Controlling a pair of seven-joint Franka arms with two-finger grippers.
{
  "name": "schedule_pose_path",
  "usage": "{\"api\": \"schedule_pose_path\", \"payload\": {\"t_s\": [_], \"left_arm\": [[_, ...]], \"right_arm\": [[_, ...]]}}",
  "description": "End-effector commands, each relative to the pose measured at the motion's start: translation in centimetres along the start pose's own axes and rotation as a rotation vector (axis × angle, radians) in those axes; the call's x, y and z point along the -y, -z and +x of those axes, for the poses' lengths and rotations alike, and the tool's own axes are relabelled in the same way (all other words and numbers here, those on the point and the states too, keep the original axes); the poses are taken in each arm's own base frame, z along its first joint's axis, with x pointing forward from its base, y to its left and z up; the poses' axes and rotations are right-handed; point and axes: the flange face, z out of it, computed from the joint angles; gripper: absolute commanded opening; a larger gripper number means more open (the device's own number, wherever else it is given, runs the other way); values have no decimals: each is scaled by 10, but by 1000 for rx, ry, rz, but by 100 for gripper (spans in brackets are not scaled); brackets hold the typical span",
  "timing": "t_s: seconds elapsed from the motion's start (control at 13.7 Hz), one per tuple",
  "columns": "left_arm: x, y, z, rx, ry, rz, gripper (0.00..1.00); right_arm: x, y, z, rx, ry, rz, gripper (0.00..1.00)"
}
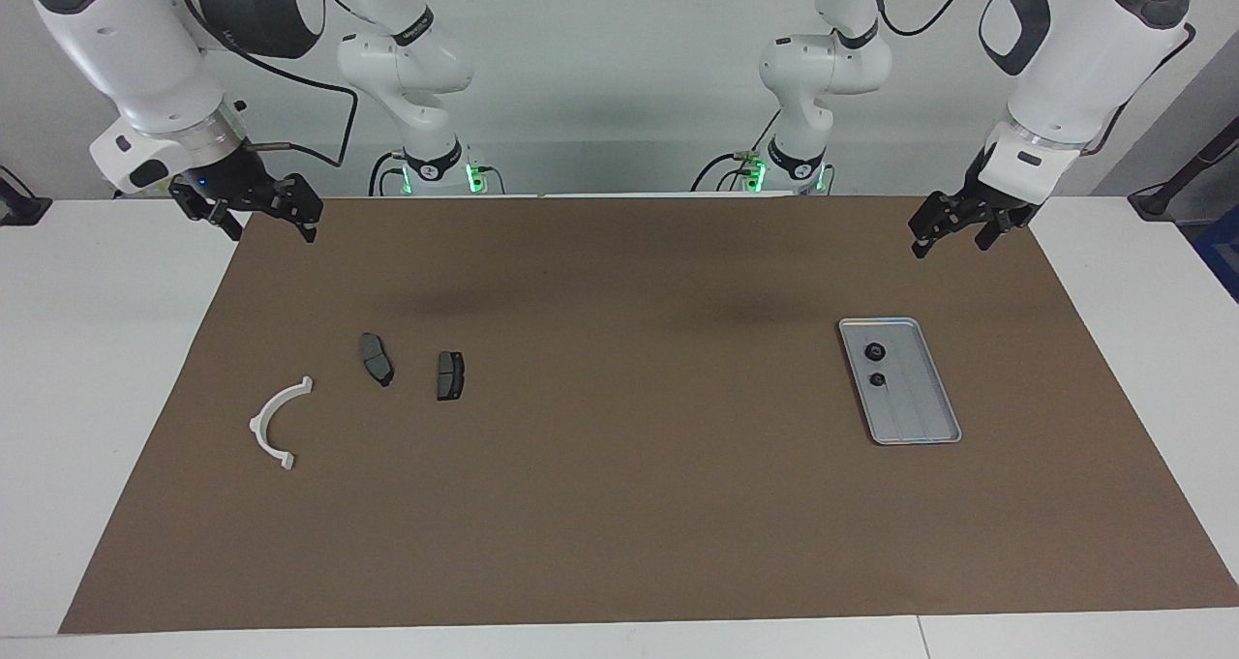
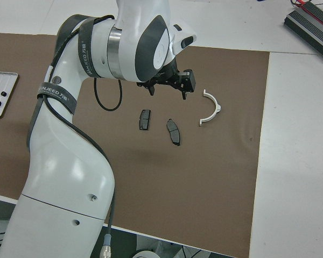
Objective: Place bearing gear from tray to pile
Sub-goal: 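Move the left gripper over the silver tray toward the black parts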
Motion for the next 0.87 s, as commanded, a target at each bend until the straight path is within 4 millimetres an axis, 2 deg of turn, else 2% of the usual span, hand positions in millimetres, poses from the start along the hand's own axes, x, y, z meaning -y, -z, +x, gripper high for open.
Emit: {"api": "schedule_pose_path", "payload": {"t_s": [0.0,0.66,0.73,0.8], "left_arm": [[0,3,5,-2,-17,17,100],[-5,-2,0,27,-18,22,100],[-2,1,-3,22,-13,21,100],[5,-5,-4,34,-3,22,100]], "right_arm": [[-5,-4,0,-11,9,-13,100],[-7,-2,0,-19,5,-10,100],[-7,-2,0,-18,5,-10,100],[-6,-2,0,-18,5,-10,100]]}}
